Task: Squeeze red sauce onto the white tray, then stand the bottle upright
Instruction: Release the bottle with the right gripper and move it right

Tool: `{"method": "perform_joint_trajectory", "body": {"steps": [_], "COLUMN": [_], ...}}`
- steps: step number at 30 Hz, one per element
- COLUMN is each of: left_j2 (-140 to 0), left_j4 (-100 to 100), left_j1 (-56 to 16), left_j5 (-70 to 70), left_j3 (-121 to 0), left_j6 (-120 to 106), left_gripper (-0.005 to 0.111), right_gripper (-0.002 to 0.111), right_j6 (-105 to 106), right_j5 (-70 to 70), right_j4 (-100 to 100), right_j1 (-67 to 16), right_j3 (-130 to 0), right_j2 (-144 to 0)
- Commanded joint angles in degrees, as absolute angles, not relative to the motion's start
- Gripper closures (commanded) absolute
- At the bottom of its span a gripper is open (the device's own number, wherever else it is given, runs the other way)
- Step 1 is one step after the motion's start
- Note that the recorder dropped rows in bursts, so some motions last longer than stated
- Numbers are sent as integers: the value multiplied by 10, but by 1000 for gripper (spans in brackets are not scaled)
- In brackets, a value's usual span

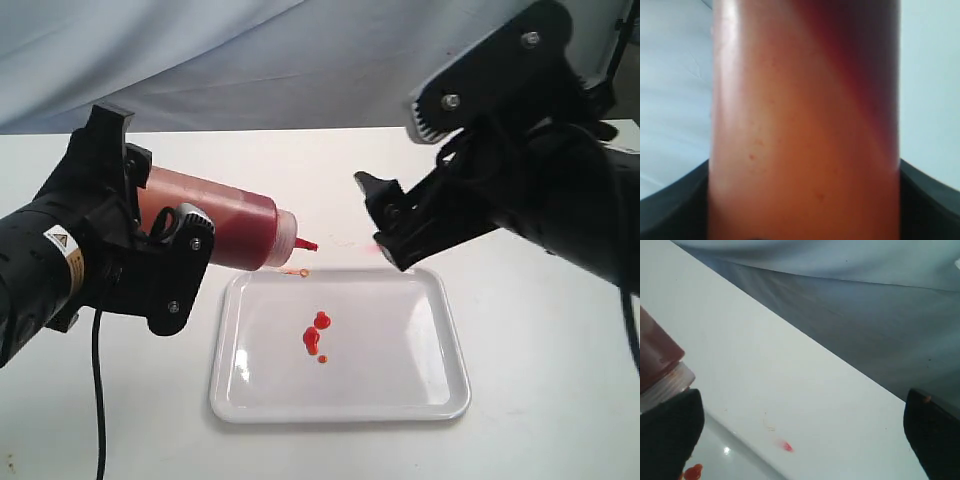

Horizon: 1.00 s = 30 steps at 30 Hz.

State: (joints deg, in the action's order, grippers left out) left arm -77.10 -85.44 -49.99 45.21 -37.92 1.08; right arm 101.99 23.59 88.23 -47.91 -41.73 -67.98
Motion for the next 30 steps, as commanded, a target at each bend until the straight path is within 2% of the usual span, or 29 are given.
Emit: {"method": "perform_joint_trajectory", "body": {"steps": [1, 9, 15, 30], "left_j2": [-767, -764, -712, -557], "left_j4": [-827, -781, -744, -645], "left_j1": [-503, -503, -503, -503], "left_j5": [469, 470, 467, 384], "left_j3": [-387, -387, -387, -326], "left_j6": [32, 73, 90, 90], "left_gripper": [107, 107, 107, 107], "right_gripper": [3, 3, 3, 3], "right_j6": [1023, 967, 882, 691], "right_j5": [268, 309, 328, 222], "right_j4": [891, 900, 910, 887], "right_j1": [-480, -480, -480, -480], "right_j3": [-392, -354, -321, -272], "right_j2": [-636, -583, -575, -572]}}
